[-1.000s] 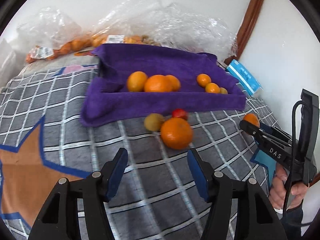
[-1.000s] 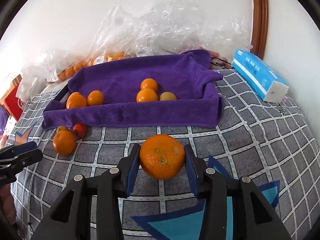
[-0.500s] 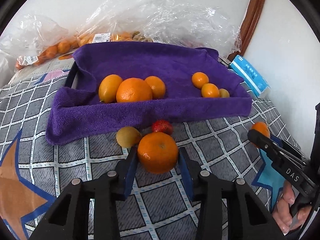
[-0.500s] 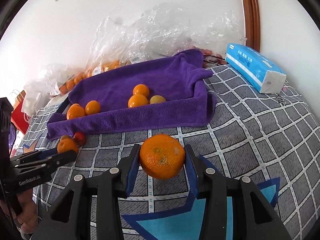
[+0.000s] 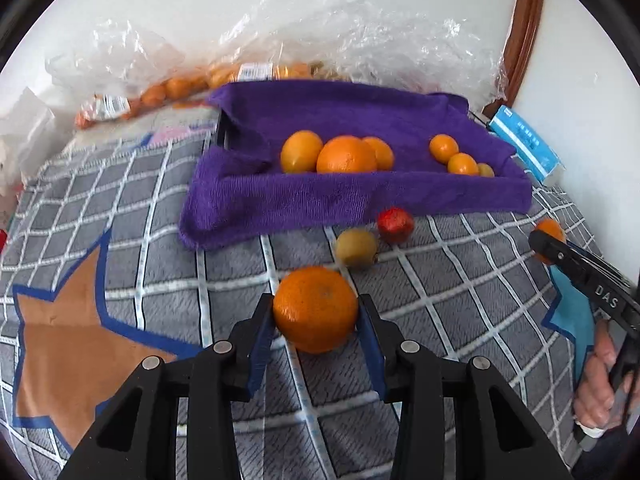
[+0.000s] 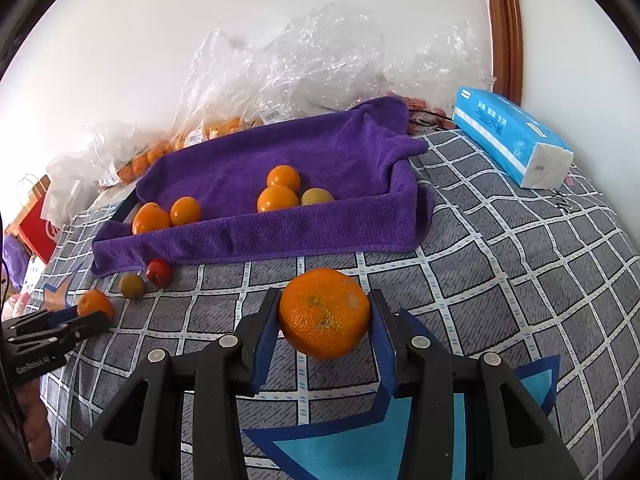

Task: Organize fruits
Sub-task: 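Lift the held large oranges off the cloth with both tools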

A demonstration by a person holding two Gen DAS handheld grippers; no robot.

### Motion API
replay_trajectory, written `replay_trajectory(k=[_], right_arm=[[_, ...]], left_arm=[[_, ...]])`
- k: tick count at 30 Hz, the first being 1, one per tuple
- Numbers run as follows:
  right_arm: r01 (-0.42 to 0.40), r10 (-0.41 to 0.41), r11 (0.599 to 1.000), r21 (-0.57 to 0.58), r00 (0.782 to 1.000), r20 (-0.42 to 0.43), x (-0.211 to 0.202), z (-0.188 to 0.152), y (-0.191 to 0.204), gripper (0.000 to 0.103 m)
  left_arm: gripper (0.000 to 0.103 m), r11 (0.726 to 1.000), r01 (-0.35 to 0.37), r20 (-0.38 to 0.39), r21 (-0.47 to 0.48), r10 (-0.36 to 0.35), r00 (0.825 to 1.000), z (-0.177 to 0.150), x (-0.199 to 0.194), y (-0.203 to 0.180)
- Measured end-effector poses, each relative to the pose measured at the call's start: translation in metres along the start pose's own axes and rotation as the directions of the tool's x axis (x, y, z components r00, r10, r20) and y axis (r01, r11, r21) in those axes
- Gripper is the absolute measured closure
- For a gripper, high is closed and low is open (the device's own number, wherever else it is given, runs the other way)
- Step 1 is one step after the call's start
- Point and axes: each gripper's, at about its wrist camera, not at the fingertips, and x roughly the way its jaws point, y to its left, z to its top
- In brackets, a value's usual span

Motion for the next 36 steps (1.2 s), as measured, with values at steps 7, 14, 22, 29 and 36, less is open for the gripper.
replay_trajectory(k=[7, 14, 22, 29, 36], right_arm=[[-0.009, 0.009, 1.0, 0.008, 1.0, 0.01, -0.003, -0.001, -0.002, 0.06], [-0.008, 0.008, 1.0, 0.005, 1.0, 0.018, -0.005, -0.001, 0.0, 0.06], [-0.014, 0.014, 1.0, -0.016, 0.999, 0.035, -0.008, -0.002, 0.004, 0.06], [-0.022, 0.023, 1.0, -0.016, 0.999, 0.035, -0.009, -0.001, 0.004, 0.06], [-0.012, 0.012, 1.0, -0.008, 0.999, 0.039, -0.009, -0.001, 0.003, 0.06]], left_arm=[[0.065, 0.99, 0.108, 0.039, -0.091, -0.105, 0.994, 0.0, -0.001, 0.02], [0.067, 0.976, 0.174, 0.108, -0.128, -0.161, 0.981, -0.003, -0.009, 0.025], [0.067, 0.976, 0.188, 0.147, -0.106, -0.172, 0.974, -0.004, -0.018, 0.023], [0.067, 0.976, 0.19, 0.184, -0.109, -0.168, 0.968, -0.005, -0.025, 0.025], [0.067, 0.975, 0.188, 0.197, -0.117, -0.163, 0.967, -0.005, -0.028, 0.026]])
